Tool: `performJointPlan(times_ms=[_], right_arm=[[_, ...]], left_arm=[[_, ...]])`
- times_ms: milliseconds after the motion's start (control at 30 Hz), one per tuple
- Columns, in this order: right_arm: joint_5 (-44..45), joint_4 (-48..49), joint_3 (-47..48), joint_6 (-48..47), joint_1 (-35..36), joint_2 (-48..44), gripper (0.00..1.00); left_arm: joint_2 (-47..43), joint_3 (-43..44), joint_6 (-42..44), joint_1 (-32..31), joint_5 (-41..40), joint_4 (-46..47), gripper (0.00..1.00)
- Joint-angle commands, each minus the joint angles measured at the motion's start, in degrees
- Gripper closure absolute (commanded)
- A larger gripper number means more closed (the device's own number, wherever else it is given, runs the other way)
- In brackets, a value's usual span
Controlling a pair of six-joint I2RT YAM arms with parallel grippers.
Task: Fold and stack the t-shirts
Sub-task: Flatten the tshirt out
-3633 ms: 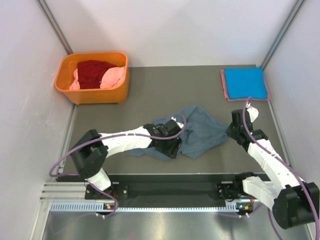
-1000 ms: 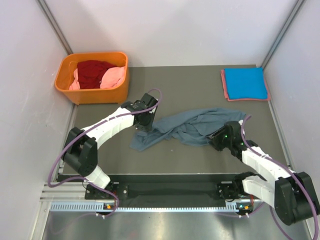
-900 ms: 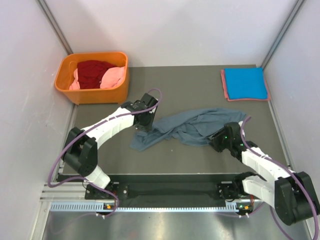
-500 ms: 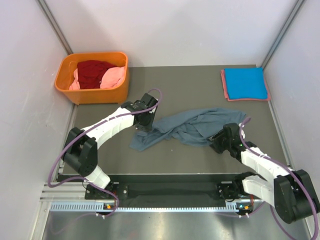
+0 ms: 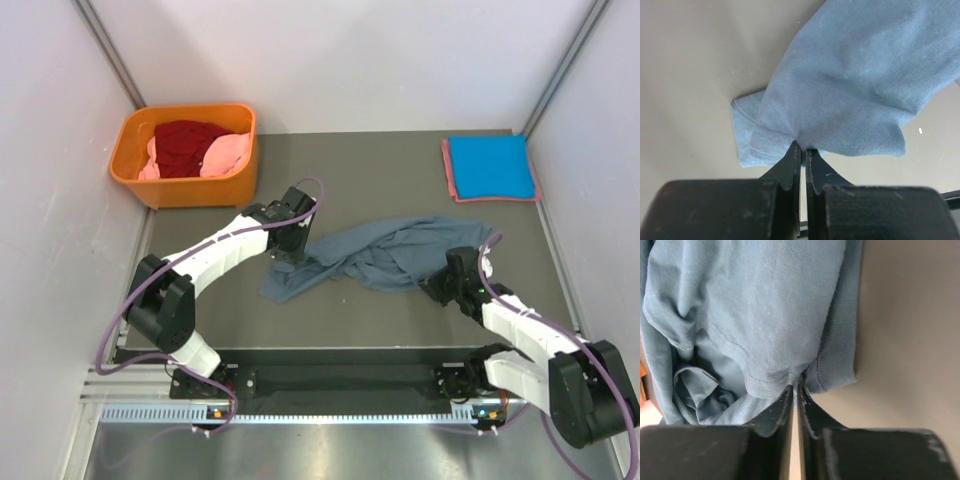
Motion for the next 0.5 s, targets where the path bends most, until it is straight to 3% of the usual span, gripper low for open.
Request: performJointPlan(times_ms=[0,67,367,467], right_arm=[[3.8,-1.7,1.5,-1.9,1.0,-3.9,0.95],[4.5,-3.1,2.4,-3.0,0.8,-5.7,1.00],[5.6,-5.4,2.1,-5.1,0.9,-10.0,1.00],[4.0,-2.5,1.0,-8.2,0.9,-8.6,0.82]], left_arm=[[-2.1,-0.8,0.7,0.2,-0.7,1.4,1.00],[-2.0,-0.7,0.6,0.2,-0.7,1.3,1.00],[-2.3,-1.1,0.1,0.2,-0.7,1.4,1.00],[-2.3,-1.2,0.1,0.2,-0.7,1.5,1.00]])
